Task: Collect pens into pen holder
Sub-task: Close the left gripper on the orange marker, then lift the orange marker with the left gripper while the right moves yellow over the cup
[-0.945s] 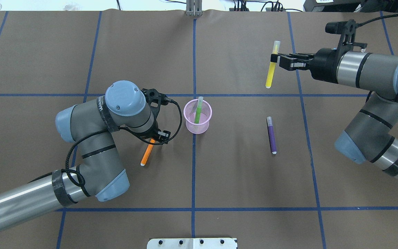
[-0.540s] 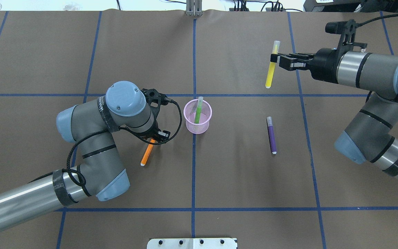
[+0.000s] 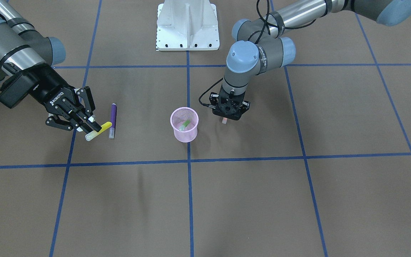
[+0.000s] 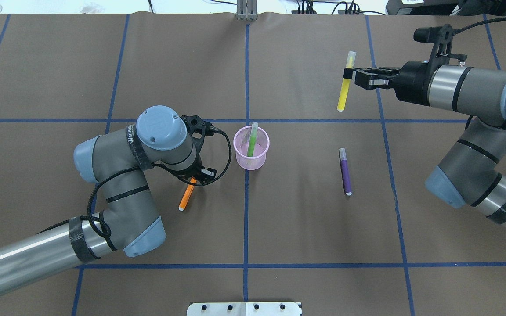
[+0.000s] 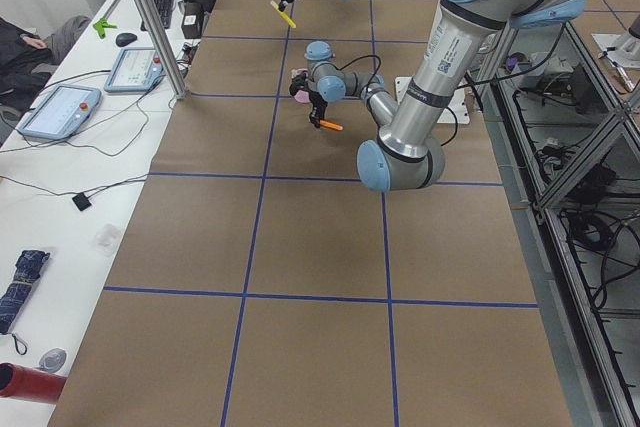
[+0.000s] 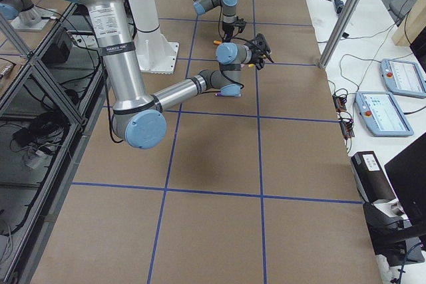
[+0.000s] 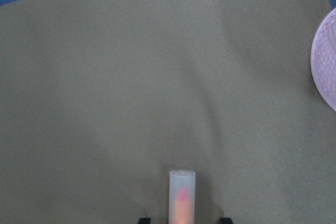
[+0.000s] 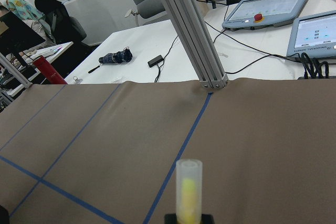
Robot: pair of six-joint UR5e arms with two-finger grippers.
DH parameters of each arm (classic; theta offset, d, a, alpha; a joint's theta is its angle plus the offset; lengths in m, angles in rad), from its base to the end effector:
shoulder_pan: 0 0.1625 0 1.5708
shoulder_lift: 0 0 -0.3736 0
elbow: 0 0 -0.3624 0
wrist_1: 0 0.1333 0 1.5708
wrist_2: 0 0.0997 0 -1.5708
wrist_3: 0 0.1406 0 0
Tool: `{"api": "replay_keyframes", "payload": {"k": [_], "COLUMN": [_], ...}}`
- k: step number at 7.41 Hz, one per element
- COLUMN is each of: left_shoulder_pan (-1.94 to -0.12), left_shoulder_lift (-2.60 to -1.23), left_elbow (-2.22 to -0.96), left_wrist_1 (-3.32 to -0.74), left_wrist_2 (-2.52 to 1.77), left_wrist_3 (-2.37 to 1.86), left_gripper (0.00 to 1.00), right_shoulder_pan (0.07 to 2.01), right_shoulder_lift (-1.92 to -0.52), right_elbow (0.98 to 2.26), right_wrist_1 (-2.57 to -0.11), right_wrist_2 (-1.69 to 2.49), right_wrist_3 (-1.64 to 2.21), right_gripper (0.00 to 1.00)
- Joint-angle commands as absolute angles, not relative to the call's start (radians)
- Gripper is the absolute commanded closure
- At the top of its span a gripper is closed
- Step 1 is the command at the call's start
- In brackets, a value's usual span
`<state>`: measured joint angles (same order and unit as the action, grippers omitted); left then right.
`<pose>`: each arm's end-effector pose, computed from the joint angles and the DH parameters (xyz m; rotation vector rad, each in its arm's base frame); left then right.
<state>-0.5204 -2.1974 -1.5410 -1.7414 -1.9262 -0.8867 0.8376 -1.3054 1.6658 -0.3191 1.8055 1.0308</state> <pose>0.5499 -0.4124 0.2871 0.1522 0.8193 0.2905 -0.3065 -0.4906 0.2900 0.8777 -1.3510 0.0411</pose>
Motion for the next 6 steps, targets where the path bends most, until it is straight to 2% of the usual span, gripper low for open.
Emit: {"api": "replay_keyframes", "payload": {"k": [1,2,4,6], "left_shoulder_pan": [-0.518,-0.518,-0.52,-0.522], "left_shoulder_lift": [-2.197,-2.197,-2.197,-2.197], "left_elbow": [-1.539,-1.54,-1.548,-1.561], "left_wrist_1": [-1.743,-1.743,-1.738,-1.732], "left_wrist_2": [-1.927,-1.927,-1.927,-1.927], "left_wrist_3": [-0.888,-0.888,-0.894,-0.913], "left_gripper": [0.67,0.74,1.0,1.0], "right_shoulder_pan": [0.839,0.839,0.839,0.839], "right_shoulder_lift": [-1.305,-1.305,-1.305,-1.308], "right_elbow": [1.67,1.675,1.675,1.681], "right_wrist_1": [-0.319,-0.319,-0.319,-0.319], "right_wrist_2": [1.805,1.805,1.807,1.807], "right_wrist_3": [1.031,1.031,1.031,1.031], "right_gripper": [1.0,1.0,1.0,1.0]}}
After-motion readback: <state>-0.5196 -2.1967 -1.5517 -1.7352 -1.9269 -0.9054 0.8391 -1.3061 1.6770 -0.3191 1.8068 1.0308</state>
